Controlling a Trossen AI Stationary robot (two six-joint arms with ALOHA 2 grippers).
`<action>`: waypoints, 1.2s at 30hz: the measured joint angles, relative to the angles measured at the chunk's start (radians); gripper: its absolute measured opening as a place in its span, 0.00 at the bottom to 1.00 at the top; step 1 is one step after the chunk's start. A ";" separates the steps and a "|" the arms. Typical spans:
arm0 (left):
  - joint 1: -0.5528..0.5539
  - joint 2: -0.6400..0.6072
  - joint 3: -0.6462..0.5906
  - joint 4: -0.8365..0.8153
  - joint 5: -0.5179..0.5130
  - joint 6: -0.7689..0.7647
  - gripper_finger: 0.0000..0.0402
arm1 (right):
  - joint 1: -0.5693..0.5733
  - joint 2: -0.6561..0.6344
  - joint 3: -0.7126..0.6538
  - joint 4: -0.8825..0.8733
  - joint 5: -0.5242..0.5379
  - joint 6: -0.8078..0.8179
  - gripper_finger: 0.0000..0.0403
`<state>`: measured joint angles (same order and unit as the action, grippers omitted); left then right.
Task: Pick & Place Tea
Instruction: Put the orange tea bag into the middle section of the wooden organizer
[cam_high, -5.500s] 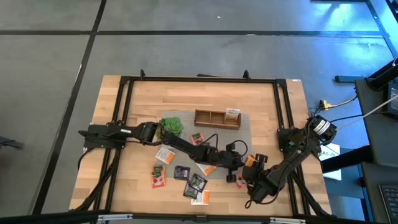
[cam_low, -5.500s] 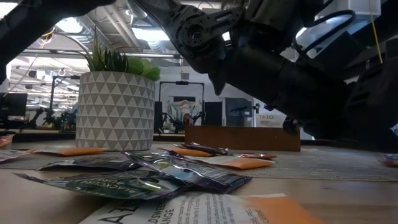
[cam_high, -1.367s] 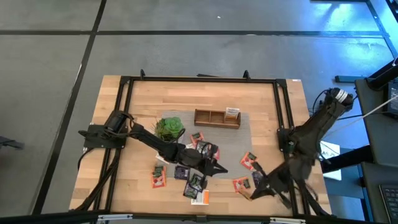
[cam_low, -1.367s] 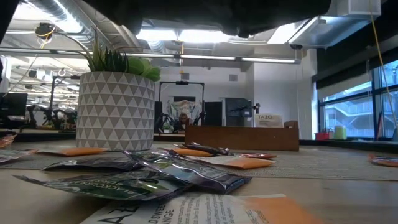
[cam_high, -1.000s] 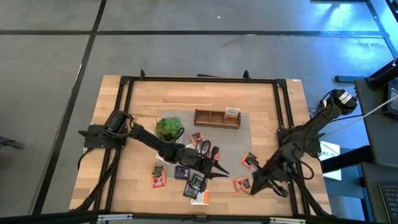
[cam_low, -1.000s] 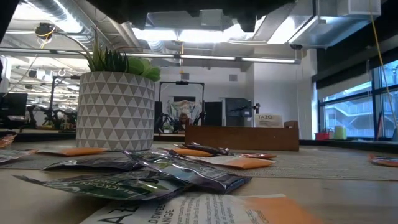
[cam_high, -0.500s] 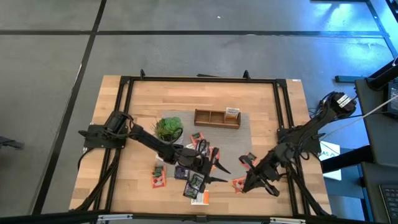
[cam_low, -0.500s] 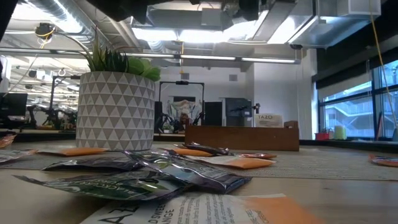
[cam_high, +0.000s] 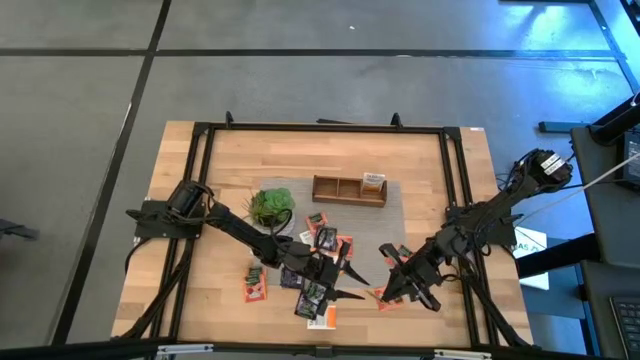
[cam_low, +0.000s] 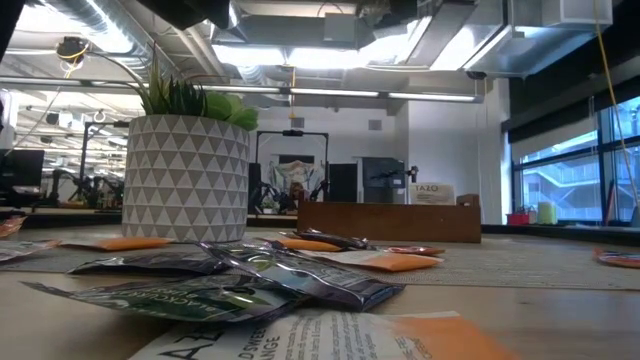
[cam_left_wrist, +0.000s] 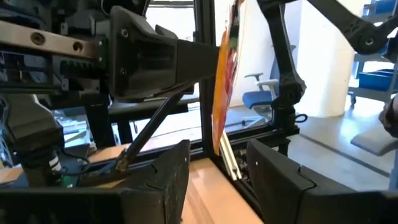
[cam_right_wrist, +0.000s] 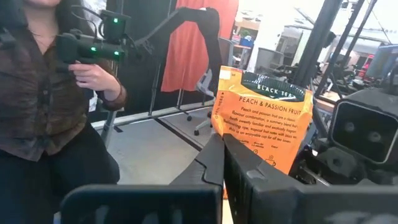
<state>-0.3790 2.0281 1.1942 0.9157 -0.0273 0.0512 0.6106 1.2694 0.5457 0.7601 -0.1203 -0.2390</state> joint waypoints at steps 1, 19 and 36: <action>0.000 0.000 0.000 0.004 0.000 -0.009 0.39 | 0.001 0.004 0.000 0.000 0.000 0.000 0.02; 0.000 0.000 0.000 0.077 0.052 -0.015 0.24 | 0.001 0.047 0.000 -0.001 0.094 0.028 0.02; 0.005 0.000 0.000 0.018 0.044 0.022 0.03 | 0.002 -0.036 0.001 -0.176 0.106 0.293 0.35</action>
<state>-0.3738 2.0281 1.1942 0.9338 0.0166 0.0733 0.6121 1.2329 0.5468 0.5837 -0.0140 0.0542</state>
